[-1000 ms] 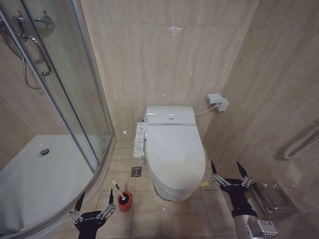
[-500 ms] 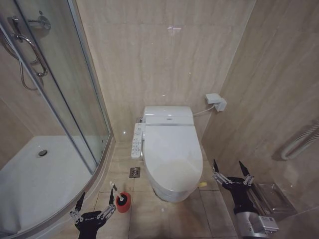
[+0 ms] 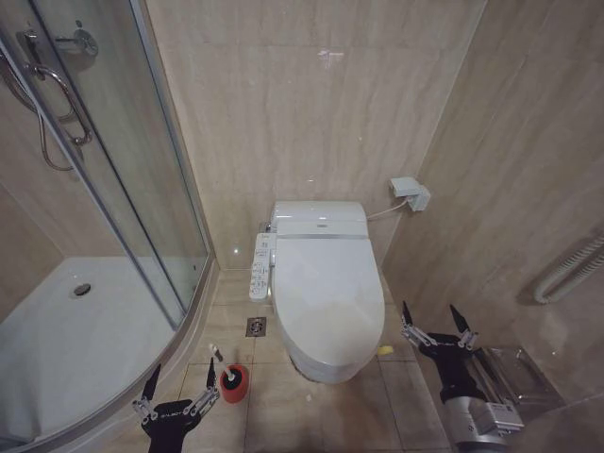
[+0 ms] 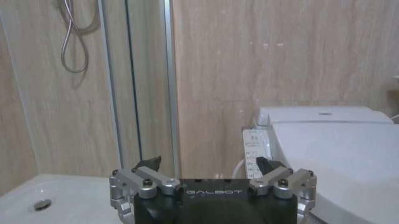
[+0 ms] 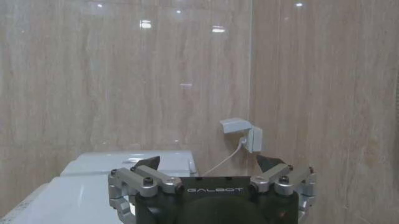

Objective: Open the toilet lid, clean the toilet bowl with a toilet brush, close the toilet lid, and flush.

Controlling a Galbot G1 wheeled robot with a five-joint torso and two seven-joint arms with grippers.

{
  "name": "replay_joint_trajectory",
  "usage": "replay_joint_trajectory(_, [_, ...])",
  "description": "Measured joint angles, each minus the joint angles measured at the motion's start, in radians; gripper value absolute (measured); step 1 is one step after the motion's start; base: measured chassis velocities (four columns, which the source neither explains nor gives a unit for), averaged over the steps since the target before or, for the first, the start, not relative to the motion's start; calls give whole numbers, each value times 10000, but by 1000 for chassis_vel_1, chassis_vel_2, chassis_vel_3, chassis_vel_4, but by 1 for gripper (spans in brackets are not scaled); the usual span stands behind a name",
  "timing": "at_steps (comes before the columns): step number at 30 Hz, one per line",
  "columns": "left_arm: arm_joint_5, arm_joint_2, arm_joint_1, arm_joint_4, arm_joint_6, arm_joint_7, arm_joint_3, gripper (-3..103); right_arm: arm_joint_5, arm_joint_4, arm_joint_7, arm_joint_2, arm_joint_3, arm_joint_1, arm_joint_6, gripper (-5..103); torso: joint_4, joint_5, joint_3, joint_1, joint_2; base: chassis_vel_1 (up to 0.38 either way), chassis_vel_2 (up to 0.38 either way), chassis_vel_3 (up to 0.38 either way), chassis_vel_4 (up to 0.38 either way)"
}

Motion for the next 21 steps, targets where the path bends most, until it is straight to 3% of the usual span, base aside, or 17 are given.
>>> replay_joint_trajectory(21, [0,0,0,0,0,0,0,99,12,-59,-53,56,-36,-8,81,100,0,0,0,-1,0,0,0,0,0])
